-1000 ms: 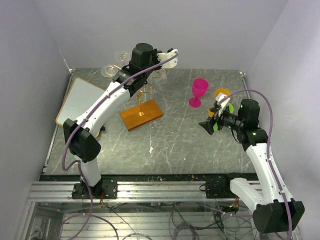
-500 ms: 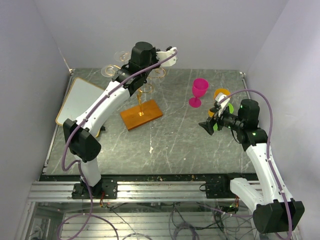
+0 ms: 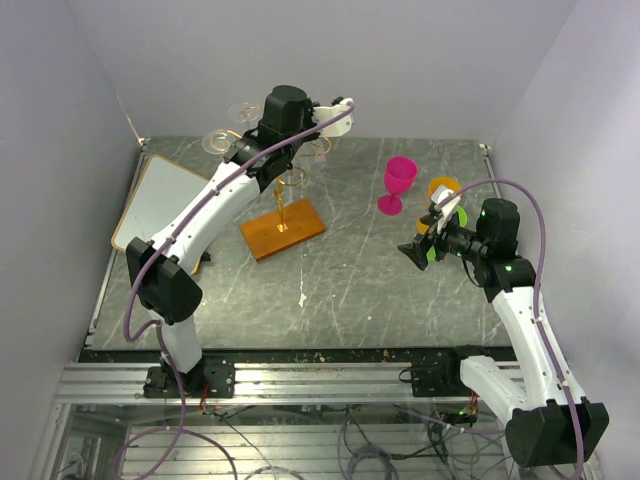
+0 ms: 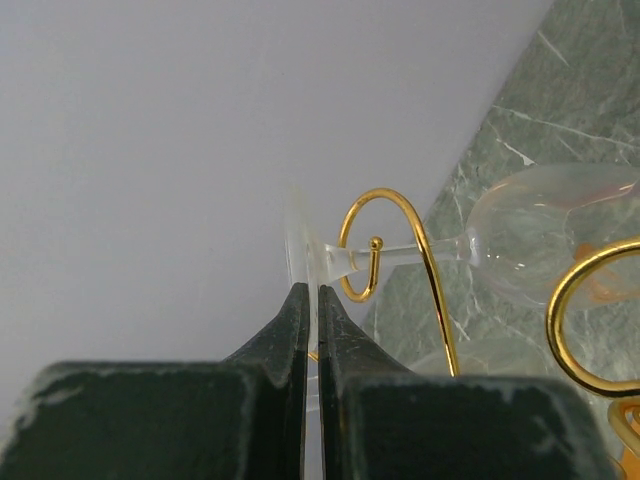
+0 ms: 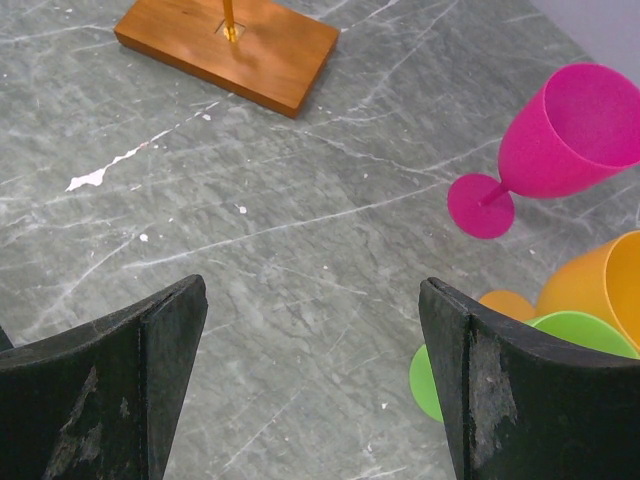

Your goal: Place the wine glass upside down on the wine glass rack

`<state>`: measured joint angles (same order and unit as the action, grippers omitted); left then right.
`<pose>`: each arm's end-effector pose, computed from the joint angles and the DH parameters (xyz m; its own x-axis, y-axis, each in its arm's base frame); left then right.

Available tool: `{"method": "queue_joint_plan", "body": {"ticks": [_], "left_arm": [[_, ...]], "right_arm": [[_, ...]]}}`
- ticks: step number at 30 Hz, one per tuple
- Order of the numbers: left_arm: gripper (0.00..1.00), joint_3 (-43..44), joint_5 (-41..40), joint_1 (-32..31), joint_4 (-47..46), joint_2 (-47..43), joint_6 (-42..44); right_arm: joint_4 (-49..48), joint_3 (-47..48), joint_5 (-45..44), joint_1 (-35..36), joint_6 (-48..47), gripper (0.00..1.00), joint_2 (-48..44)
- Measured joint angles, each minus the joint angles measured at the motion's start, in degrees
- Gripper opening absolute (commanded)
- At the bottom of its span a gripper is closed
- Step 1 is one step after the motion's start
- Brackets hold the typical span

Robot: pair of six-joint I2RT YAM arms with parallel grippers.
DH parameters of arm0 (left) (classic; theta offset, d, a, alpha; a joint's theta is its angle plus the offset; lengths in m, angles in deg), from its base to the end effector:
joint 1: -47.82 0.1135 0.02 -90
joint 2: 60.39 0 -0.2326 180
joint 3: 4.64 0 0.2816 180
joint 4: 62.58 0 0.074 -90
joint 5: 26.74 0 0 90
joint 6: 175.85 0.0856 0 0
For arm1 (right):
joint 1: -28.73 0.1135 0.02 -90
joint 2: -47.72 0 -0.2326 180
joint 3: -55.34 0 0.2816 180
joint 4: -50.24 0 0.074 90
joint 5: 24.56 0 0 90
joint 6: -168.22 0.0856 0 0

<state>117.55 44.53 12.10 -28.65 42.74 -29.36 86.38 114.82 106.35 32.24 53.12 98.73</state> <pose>0.4130 -0.2631 0.3922 0.1359 0.8749 -0.4649 0.3399 0.3996 0.8514 0.2711 0.0728 0.2714 -0.1545 -0.3307 -0.9310 -0.7627 0.6389 -0.1003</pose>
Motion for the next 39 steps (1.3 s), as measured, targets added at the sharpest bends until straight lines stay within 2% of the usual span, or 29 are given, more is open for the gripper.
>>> {"method": "queue_joint_plan", "body": {"ticks": [5, 10, 16, 31, 39], "left_arm": [[0.09, 0.0, 0.13, 0.0, 1.01, 0.0, 0.0], [0.17, 0.0, 0.5, 0.0, 1.11, 0.0, -0.02], [0.21, 0.0, 0.94, 0.0, 1.4, 0.0, -0.02], [0.22, -0.85, 1.46, -0.02, 1.97, -0.02, -0.22], [0.29, -1.33, 2.05, -0.02, 1.99, -0.15, -0.31]], "right_arm": [[-0.02, 0.0, 0.0, -0.07, 0.02, 0.87, -0.13], [-0.02, 0.0, 0.0, -0.09, 0.02, 0.87, -0.13], [0.0, 0.0, 0.0, -0.13, 0.02, 0.87, -0.31], [-0.02, 0.0, 0.0, -0.39, 0.0, 0.87, -0.5], [-0.02, 0.0, -0.17, -0.46, 0.0, 0.87, -0.5]]}}
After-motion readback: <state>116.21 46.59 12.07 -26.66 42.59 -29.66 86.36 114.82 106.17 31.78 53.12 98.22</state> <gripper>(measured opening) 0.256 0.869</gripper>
